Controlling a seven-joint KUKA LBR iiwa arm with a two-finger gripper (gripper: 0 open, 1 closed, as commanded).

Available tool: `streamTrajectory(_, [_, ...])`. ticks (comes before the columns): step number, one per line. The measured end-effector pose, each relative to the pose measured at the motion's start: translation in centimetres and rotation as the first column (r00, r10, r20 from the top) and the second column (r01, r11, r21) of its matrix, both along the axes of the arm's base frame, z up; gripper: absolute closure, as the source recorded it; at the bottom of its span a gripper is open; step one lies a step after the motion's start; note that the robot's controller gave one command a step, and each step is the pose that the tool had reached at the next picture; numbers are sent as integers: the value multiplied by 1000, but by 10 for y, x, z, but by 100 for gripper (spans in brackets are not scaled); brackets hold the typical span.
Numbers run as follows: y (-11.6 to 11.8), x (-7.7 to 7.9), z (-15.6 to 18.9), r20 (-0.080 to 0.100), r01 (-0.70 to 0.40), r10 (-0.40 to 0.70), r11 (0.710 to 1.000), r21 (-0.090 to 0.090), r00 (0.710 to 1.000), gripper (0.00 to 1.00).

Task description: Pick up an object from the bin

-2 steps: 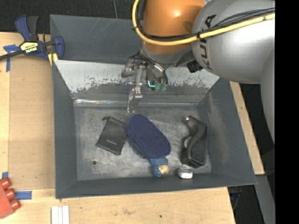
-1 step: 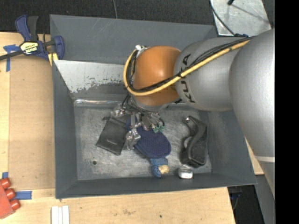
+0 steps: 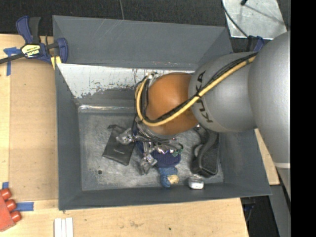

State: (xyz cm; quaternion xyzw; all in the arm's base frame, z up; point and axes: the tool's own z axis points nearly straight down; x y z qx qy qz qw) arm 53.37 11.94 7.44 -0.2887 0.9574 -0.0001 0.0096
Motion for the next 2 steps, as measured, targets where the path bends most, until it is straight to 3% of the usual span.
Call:
streamTrajectory(1, [3, 3, 3, 11, 1, -1, 1000, 7, 1000, 100])
streamTrajectory(2, [-10, 0, 132, -7, -30, 30, 1000, -3, 1000, 100])
